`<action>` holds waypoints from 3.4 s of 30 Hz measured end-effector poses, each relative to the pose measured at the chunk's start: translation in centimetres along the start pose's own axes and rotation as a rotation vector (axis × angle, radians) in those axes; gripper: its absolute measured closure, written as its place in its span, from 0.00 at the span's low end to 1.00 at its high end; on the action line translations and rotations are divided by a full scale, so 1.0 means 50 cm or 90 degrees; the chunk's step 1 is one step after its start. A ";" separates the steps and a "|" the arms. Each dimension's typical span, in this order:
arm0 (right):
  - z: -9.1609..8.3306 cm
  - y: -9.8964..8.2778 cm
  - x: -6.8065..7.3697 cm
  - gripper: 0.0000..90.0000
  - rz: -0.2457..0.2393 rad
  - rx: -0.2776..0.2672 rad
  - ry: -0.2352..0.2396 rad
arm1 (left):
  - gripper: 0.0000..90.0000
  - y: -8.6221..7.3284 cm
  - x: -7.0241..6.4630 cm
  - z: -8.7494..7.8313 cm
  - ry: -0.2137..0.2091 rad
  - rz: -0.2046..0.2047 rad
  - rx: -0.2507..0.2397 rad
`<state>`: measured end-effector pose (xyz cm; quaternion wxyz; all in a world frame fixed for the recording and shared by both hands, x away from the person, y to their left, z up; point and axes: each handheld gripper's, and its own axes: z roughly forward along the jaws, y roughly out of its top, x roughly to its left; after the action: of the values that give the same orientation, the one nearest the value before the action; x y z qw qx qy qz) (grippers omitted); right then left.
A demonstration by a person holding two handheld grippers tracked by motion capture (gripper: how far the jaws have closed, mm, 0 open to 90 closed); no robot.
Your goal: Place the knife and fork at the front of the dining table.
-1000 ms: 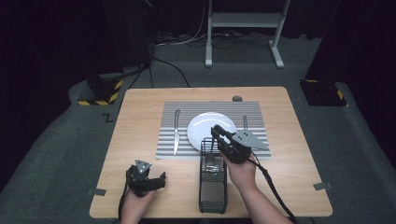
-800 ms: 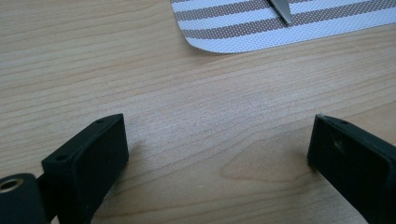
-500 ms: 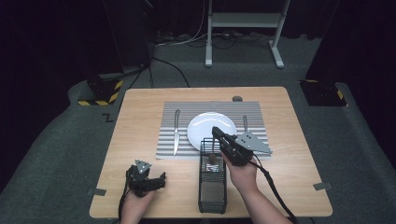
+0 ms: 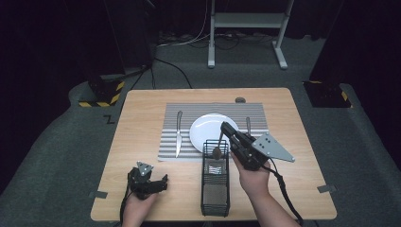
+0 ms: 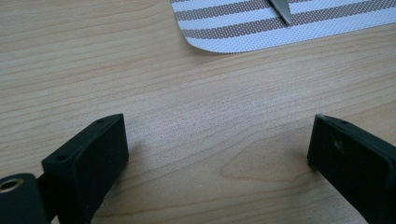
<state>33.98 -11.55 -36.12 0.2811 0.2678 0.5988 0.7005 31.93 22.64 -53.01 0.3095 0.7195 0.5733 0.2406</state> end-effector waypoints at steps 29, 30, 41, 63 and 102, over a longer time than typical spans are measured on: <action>-0.095 0.050 -0.104 0.98 -0.033 -0.029 -0.121 | 0.06 0.000 0.000 0.000 0.000 0.000 0.000; -0.102 0.043 -0.117 0.98 -0.036 -0.021 -0.132 | 0.06 0.000 0.000 0.000 0.001 0.001 0.000; -0.120 -0.019 -0.181 0.99 -0.039 0.030 -0.188 | 0.06 0.000 0.000 0.000 0.001 0.000 0.000; -0.108 -0.128 -0.269 0.99 -0.029 0.129 -0.248 | 0.06 0.000 0.000 0.000 0.001 0.000 0.000; 0.022 -0.181 -0.378 0.98 0.053 0.181 -0.271 | 0.07 -0.003 -0.002 -0.004 0.001 -0.001 0.000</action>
<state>48.61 -23.18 -45.64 0.3311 0.4706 0.6069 0.5482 31.69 22.62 -52.99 0.3093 0.7189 0.5740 0.2409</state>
